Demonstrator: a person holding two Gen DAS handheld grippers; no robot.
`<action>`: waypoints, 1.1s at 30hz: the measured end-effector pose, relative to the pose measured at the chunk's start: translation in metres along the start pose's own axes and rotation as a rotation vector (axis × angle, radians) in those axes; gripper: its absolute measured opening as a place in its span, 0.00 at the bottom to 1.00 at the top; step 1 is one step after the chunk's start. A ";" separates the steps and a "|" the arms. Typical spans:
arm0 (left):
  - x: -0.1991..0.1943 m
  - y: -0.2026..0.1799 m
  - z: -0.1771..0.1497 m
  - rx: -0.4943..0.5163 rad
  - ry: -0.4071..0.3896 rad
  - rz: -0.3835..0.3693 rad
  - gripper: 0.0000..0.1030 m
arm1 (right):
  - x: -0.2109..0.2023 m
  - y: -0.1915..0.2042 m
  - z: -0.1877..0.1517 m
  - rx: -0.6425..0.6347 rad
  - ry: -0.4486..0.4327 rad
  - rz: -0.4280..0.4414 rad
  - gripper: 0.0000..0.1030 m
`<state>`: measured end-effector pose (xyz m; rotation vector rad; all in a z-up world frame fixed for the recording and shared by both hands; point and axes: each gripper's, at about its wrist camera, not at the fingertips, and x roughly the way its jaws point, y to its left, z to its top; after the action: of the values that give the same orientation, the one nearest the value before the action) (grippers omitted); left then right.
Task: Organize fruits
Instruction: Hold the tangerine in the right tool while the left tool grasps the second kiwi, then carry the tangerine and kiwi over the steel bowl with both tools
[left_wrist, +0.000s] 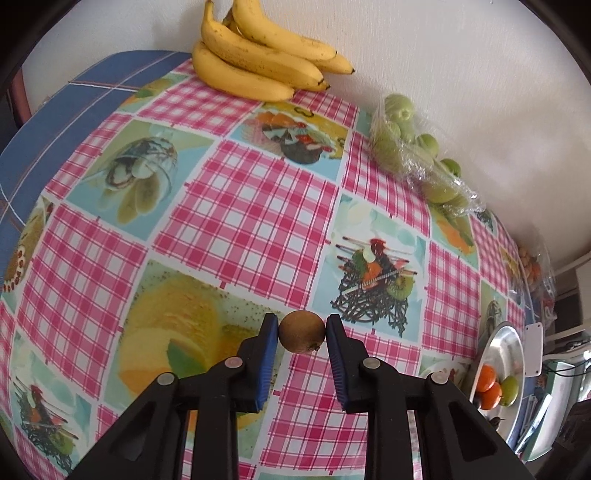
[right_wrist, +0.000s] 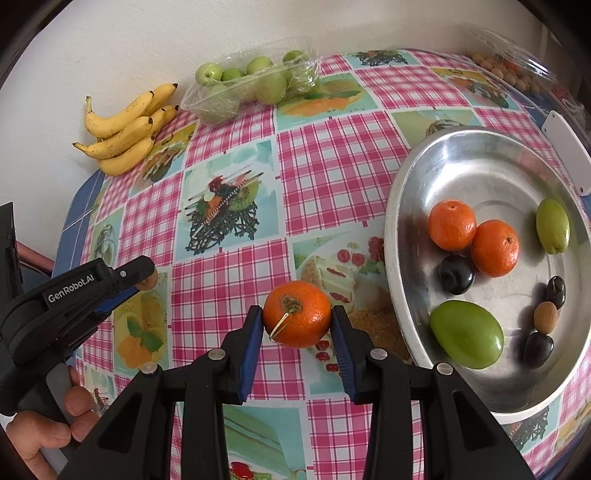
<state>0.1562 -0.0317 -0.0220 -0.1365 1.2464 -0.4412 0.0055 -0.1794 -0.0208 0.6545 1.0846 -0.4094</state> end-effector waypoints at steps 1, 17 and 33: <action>-0.002 0.000 0.000 -0.003 -0.005 -0.002 0.28 | -0.001 0.000 0.000 -0.001 -0.003 0.002 0.38; -0.030 -0.009 -0.002 -0.002 -0.054 0.002 0.28 | -0.025 -0.012 0.003 0.007 -0.030 0.025 0.38; -0.032 -0.127 -0.041 0.218 -0.004 -0.087 0.28 | -0.063 -0.106 0.004 0.128 -0.067 -0.074 0.38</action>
<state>0.0786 -0.1292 0.0357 -0.0059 1.1830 -0.6489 -0.0827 -0.2611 0.0073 0.7096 1.0270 -0.5647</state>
